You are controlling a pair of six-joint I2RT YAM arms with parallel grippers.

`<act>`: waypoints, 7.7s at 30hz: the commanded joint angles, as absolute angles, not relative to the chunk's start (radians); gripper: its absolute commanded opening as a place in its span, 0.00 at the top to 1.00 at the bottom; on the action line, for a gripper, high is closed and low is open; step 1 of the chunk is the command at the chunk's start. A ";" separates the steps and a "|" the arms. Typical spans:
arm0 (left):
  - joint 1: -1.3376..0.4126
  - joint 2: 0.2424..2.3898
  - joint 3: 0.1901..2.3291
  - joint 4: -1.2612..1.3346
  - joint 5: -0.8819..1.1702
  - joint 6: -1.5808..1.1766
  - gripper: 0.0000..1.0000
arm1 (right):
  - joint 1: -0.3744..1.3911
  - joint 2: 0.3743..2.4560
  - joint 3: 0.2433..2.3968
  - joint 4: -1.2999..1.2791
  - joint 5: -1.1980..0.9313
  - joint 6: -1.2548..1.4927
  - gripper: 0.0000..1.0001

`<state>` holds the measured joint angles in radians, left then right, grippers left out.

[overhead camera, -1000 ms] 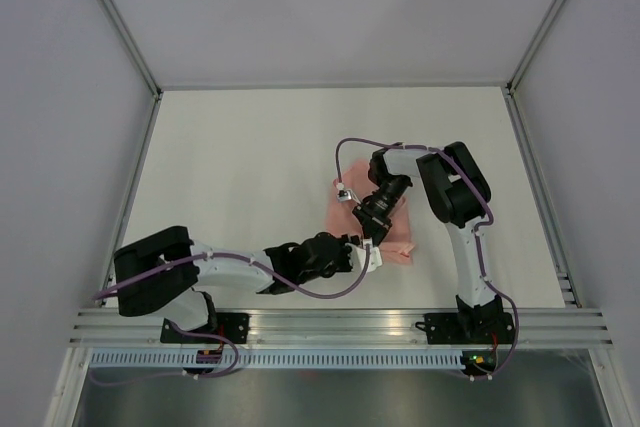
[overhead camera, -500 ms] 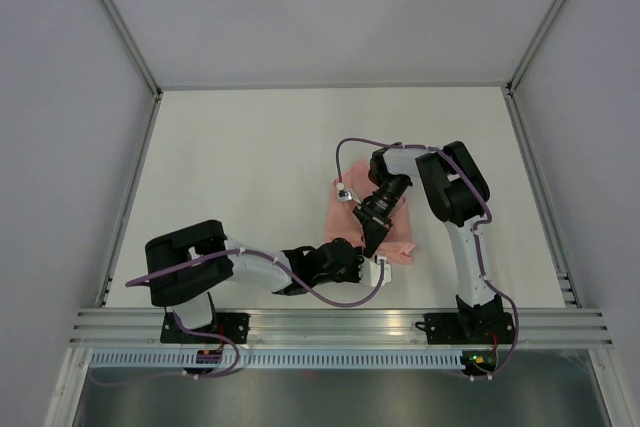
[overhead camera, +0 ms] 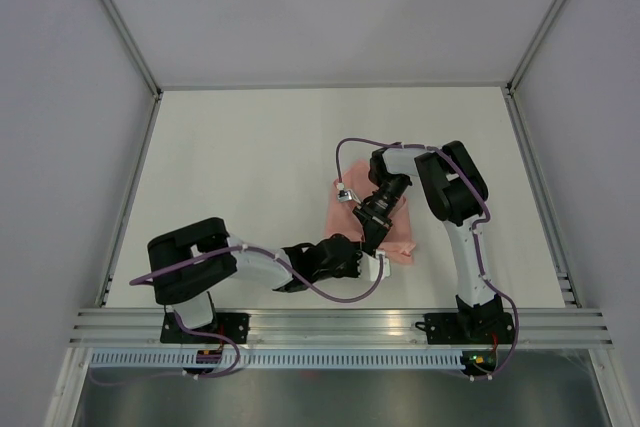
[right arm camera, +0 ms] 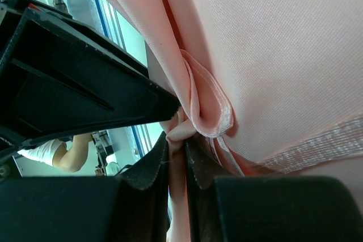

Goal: Fold the napkin, place the utensils inside, and roll it up
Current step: Roll the napkin with the utensil

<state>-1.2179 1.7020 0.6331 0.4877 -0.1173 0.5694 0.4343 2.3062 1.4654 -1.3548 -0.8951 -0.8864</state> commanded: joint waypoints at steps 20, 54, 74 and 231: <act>-1.154 1.809 0.790 0.170 0.167 0.436 0.98 | 0.428 2.361 1.473 -1.158 -0.712 -0.979 1.00; -0.885 1.968 0.962 0.006 0.804 0.163 0.98 | 0.140 1.810 1.344 -0.980 -0.874 -0.943 0.43; -0.815 2.192 1.170 -0.189 0.908 0.018 0.98 | 0.584 1.091 0.532 -0.385 -0.389 -0.815 0.34; -0.885 2.212 1.255 -0.225 0.819 0.011 0.98 | 0.239 1.141 0.649 -0.711 -0.736 -1.069 0.42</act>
